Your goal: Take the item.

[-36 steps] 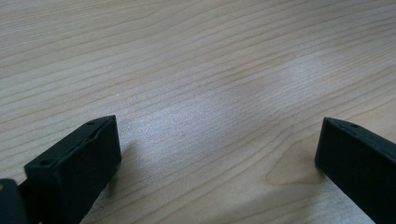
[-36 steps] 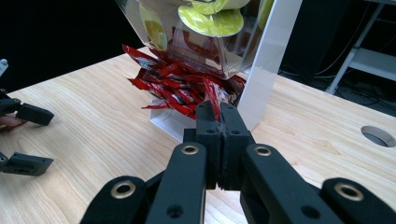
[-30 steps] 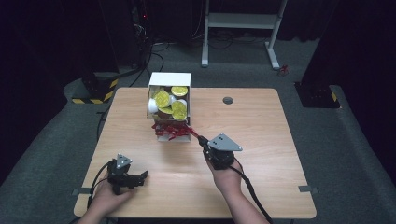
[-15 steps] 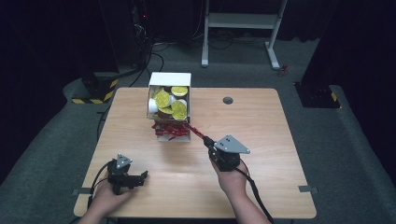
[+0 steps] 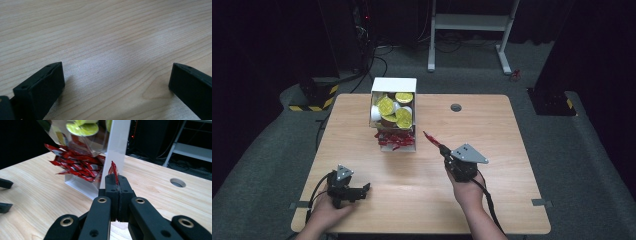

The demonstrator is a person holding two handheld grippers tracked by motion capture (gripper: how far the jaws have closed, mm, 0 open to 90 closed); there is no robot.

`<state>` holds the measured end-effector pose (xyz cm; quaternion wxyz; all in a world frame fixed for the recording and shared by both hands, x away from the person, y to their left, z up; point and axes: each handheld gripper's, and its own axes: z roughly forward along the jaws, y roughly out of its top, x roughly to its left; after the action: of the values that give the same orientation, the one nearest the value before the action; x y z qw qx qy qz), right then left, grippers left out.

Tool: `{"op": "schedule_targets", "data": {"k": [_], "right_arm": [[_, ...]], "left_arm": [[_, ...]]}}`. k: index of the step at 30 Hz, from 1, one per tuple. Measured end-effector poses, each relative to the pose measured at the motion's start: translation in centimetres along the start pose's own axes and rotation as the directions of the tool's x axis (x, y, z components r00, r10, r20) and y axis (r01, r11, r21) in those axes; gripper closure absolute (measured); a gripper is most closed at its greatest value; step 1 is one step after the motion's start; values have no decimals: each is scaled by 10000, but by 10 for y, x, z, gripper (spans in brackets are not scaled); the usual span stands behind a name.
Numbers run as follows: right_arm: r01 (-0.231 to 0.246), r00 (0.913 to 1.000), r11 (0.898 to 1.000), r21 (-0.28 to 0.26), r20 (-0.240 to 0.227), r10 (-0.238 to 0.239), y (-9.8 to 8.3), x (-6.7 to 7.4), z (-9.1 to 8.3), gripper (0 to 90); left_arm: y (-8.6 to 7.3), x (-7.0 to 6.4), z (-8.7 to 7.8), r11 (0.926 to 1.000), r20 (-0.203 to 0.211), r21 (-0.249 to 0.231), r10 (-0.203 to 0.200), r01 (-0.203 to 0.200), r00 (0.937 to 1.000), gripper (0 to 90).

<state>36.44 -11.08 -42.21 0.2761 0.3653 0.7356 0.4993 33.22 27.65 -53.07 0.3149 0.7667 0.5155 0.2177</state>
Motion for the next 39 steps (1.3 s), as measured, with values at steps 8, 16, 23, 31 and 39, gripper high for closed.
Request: {"op": "schedule_targets", "data": {"k": [8, 16, 23, 31, 39], "right_arm": [[-143, 9995, 9998, 149, 269, 139, -5, -10, 0, 897], [-338, 9982, 9990, 302, 508, 323, -10, -22, 3, 897], [-397, 9965, 9982, 440, 759, 363, -12, -30, 7, 896], [-421, 9938, 9971, 636, 1052, 352, -15, -39, 17, 896], [-619, 9886, 9947, 819, 1420, 499, -16, -50, 25, 896]], "left_arm": [[0, 0, 0, 10000, 0, 3, 0, 0, 10000, 6], [0, 0, 0, 10000, 0, 0, -3, 3, 10000, 6], [0, 0, 0, 10000, 1, 3, 2, -2, 10000, 6], [0, 0, 0, 10000, 2, 0, -3, 3, 10000, 6], [0, 0, 0, 10000, 4, 0, -5, 5, 10000, 6]]}}
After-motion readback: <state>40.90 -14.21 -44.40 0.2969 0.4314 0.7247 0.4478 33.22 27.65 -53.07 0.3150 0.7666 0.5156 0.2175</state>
